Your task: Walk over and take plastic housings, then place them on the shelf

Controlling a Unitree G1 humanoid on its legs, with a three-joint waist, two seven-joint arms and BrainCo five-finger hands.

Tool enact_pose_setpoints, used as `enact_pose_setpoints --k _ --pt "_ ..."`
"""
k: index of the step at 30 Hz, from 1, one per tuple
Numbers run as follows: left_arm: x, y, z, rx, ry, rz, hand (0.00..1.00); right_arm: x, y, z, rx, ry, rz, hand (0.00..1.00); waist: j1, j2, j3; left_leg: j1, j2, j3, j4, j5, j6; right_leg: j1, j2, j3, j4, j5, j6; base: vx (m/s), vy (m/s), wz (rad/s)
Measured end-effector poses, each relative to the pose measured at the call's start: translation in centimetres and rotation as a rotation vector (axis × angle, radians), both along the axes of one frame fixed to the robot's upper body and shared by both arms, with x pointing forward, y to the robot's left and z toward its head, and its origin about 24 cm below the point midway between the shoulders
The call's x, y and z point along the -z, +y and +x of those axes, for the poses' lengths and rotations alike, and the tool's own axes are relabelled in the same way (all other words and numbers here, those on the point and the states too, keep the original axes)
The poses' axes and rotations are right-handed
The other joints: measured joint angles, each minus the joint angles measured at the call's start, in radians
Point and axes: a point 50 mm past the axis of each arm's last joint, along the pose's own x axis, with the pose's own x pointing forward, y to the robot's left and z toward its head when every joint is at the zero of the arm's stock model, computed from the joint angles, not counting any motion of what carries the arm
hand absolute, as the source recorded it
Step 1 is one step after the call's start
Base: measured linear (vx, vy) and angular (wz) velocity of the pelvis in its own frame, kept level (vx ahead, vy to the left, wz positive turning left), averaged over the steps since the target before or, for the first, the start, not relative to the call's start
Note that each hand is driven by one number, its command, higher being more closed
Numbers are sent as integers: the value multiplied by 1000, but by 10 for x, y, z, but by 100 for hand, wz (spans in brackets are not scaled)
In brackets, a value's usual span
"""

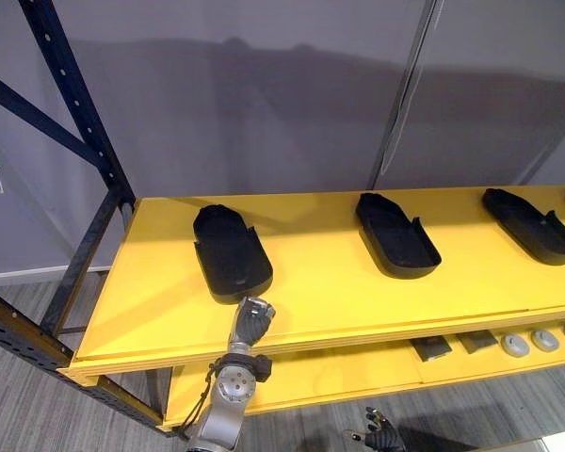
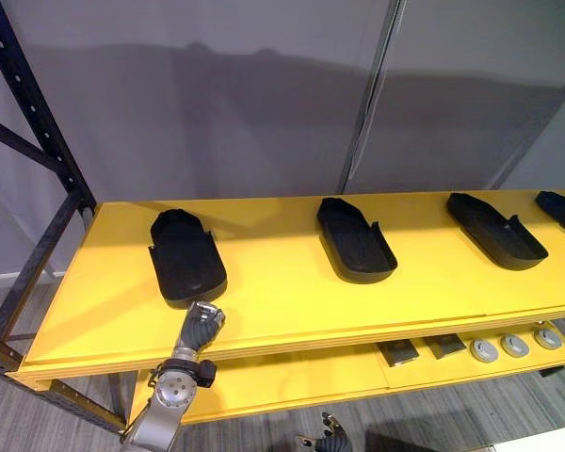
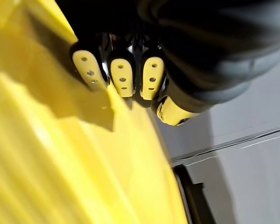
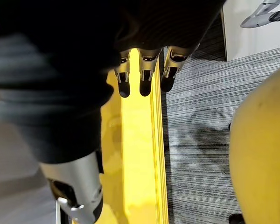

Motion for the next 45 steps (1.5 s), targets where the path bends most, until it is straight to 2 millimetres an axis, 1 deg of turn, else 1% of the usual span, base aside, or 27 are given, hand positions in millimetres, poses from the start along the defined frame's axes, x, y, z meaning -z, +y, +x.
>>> enact_pose_setpoints --k 4,11,14,18,19,30,35,39,43,44,45 --pt "0 10 4 -44 -4 16 100 0 0 -1 1 4 -1 0 0 0 -6 14 -1 3 -32 17 -2 -2 2 0 -3 1 -1 0 0 0" --pt "1 29 9 -141 -4 45 100 1 0 -1 1 9 -3 0 0 0 -6 36 -1 4 -61 26 -3 18 3 -2 -26 6 -2 0 0 0" --pt "-1 39 11 -191 -6 49 100 1 0 -1 0 9 -4 0 0 0 -6 39 -1 4 -66 26 -3 21 3 -3 -31 6 -2 0 0 0" --pt "-4 47 14 -227 -14 57 100 1 0 -1 -1 9 -3 0 0 -1 -4 41 -1 4 -71 28 -3 20 4 -4 -32 6 -2 0 0 0" --pt "-5 51 16 -253 -19 61 100 1 0 0 -2 8 -2 0 0 -3 -1 42 -1 4 -74 30 -3 20 4 -4 -32 6 -2 0 0 0" --pt "-11 63 26 -308 -38 72 100 1 1 2 -6 3 3 0 -1 -13 13 56 -12 0 -118 52 2 17 1 -10 -33 6 -2 -10 1 1" --pt "-18 67 31 -322 -69 72 100 1 7 2 2 3 21 0 -1 -34 26 58 -17 -2 -118 52 2 24 -3 -11 -39 6 -2 0 0 0" --pt "-19 67 32 -317 -78 67 100 1 7 2 2 4 22 0 0 -36 27 58 -18 -6 -118 53 3 26 -4 -14 -39 6 -2 -14 0 2" --pt "-22 65 26 -317 -101 4 100 1 8 3 1 1 25 0 -4 -38 30 50 -18 -31 -117 57 6 36 -8 -37 -37 5 -1 -36 -13 16" --pt "-28 65 21 -315 -132 -9 100 1 8 3 1 3 25 0 -3 -42 32 46 -18 -35 -114 57 6 36 -10 -41 -37 5 -1 -41 -7 16" --pt "-39 64 16 -310 -189 -39 100 1 8 3 2 5 25 0 4 -47 37 40 -18 -42 -110 56 6 36 -11 -45 -37 5 0 -49 -9 25"
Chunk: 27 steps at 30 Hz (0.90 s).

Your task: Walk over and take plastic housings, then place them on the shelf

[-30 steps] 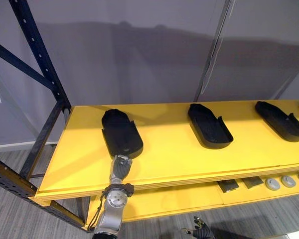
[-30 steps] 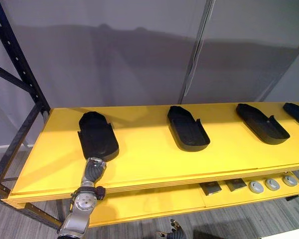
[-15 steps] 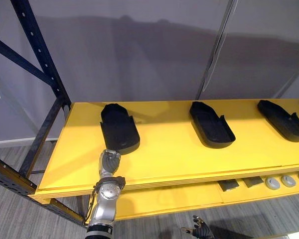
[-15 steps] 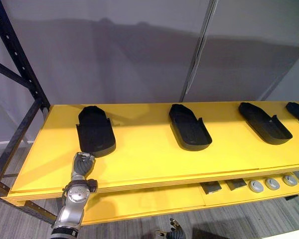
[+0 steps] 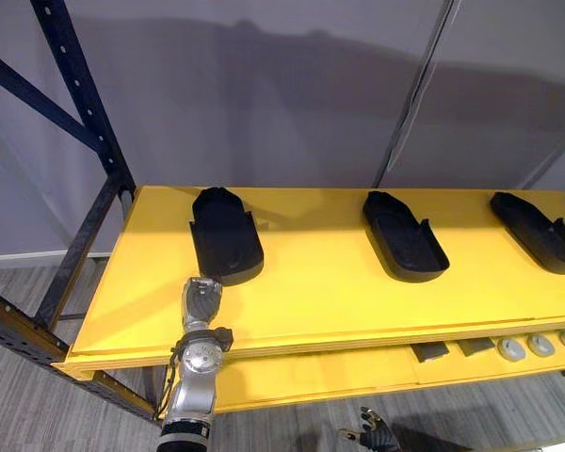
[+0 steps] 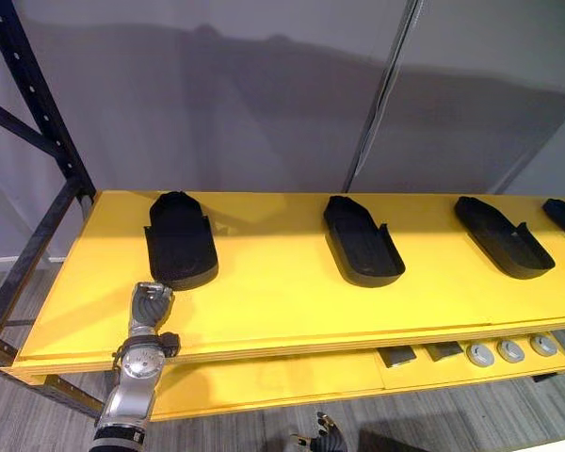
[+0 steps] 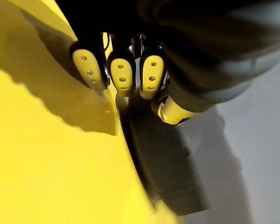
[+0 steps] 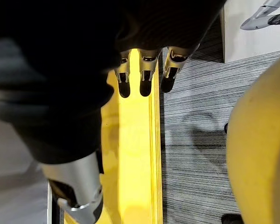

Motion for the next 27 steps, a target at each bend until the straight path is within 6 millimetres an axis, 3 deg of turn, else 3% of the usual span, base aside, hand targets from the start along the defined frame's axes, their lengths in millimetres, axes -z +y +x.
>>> enact_pose_setpoints --k 6,9,11,15,19,22,23,27 --pt "-56 7 -32 9 -319 -100 100 1 0 -3 4 9 1 0 35 -3 8 -36 1 -44 86 -57 4 25 -11 -26 12 -8 9 -25 -9 17" --pt "-70 18 -54 -31 -423 -159 100 1 1 -4 5 11 4 0 48 -1 9 -45 0 -61 99 -66 2 25 -17 -50 24 -8 10 -16 3 21" --pt "-67 31 -66 -90 -419 -169 100 1 1 -4 6 13 3 0 50 3 11 -45 1 -74 109 -71 6 32 -16 -65 35 -8 10 -10 2 23" --pt "-48 65 -92 -262 -330 -158 100 2 2 -6 -10 20 -7 0 69 5 11 -47 2 -92 137 -87 13 44 -17 -82 53 -8 10 -7 10 14" --pt "14 95 -113 -425 -8 -175 100 1 3 -3 -57 19 -28 0 80 16 2 -94 5 -81 234 -136 26 44 -22 -99 53 -11 5 -26 22 -1" --pt "63 98 -133 -459 254 -232 100 -1 4 -1 -93 18 -36 0 79 24 -4 -107 9 -56 288 -162 35 44 -27 -96 54 -15 0 -26 32 -19" --pt "80 96 -139 -460 335 -264 0 -1 4 0 -101 17 -36 0 75 27 -5 -110 8 -49 300 -161 29 44 -30 -96 55 -16 1 -30 39 -15" --pt "123 83 -158 -436 547 -355 0 -6 4 8 -102 -15 -38 0 72 36 -14 -109 0 -24 309 -162 31 20 -43 -94 86 -27 10 -50 36 -16"
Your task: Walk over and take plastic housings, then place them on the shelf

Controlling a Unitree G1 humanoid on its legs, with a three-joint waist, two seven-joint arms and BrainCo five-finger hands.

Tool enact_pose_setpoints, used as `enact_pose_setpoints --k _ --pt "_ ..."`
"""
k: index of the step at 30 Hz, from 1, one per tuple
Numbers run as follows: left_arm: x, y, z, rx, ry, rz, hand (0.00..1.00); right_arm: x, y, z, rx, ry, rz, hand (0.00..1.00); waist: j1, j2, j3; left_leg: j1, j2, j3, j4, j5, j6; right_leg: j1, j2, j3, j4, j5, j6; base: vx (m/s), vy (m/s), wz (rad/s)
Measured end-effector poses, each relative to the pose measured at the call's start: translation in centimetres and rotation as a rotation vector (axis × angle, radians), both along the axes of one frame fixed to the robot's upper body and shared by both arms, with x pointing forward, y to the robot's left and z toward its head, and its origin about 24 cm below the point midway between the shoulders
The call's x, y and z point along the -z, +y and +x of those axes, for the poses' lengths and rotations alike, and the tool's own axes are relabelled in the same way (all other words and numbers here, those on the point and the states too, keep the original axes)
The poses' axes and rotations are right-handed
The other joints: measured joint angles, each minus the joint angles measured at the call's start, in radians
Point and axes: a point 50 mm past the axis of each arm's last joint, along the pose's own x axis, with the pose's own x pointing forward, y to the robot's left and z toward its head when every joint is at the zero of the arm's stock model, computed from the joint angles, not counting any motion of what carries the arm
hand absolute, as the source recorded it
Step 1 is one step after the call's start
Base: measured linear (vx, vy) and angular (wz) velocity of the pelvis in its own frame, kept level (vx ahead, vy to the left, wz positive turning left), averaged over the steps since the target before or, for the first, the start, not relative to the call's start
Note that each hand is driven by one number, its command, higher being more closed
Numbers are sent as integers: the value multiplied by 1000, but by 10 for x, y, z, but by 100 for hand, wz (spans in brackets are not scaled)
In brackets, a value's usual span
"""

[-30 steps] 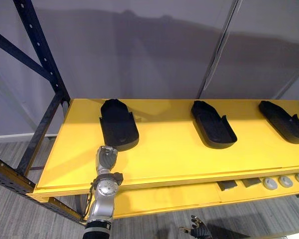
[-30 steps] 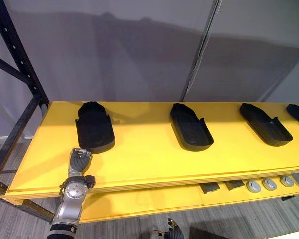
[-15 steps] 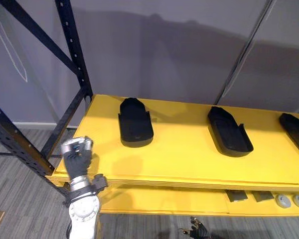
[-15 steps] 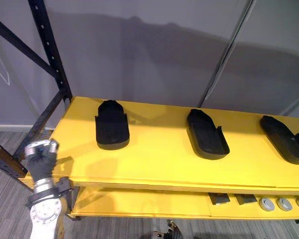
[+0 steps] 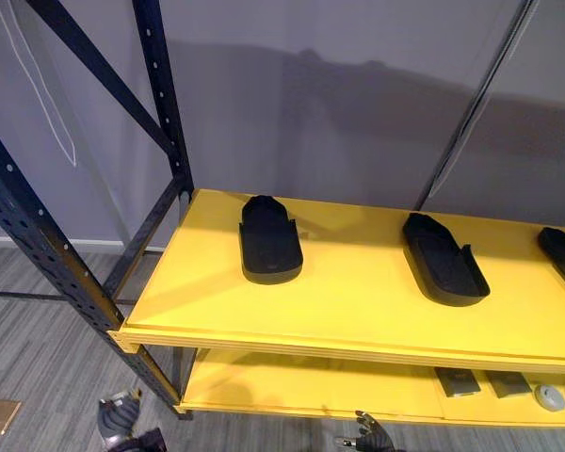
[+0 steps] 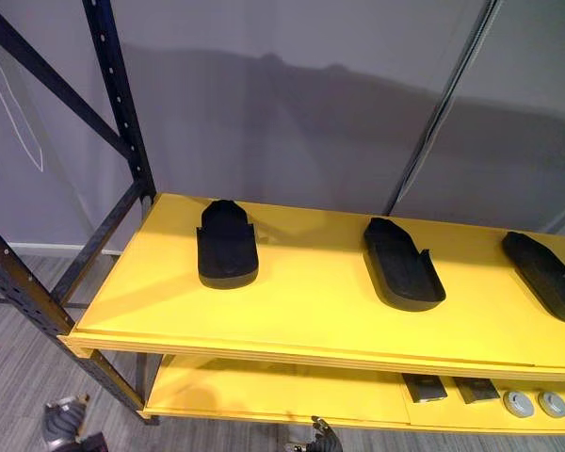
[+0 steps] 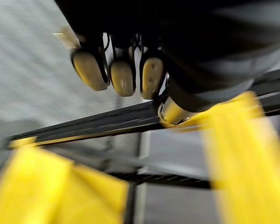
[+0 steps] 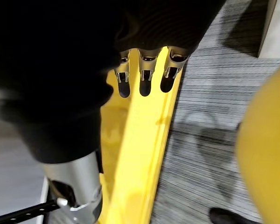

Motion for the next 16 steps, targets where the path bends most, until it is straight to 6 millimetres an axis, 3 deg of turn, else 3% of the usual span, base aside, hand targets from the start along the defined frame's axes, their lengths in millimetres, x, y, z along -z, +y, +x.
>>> enact_pose_setpoints --k 7,16 --pt "40 -26 -22 44 183 -154 0 2 -9 -7 34 21 -21 0 -3 26 -21 3 -12 12 -25 20 1 -17 -9 0 3 -7 6 -59 2 -6" --pt "60 -48 -28 106 283 -228 0 8 -25 -12 107 69 -63 0 -5 39 -20 67 -25 18 -155 89 -8 -14 -5 1 -16 -6 7 8 -5 0"
